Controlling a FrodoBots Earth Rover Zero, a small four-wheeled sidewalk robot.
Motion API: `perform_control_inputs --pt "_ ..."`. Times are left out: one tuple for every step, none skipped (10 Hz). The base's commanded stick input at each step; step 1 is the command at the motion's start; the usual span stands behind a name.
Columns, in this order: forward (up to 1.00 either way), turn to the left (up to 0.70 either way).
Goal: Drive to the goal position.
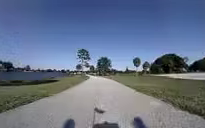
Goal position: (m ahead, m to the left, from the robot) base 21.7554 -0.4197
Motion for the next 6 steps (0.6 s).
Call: perform_control_inputs --pt "0.7 0.0" --pt "0.7 0.0" --pt "0.7 0.0" --pt "0.7 0.0" --pt "0.7 0.0" --pt "0.7 0.0"
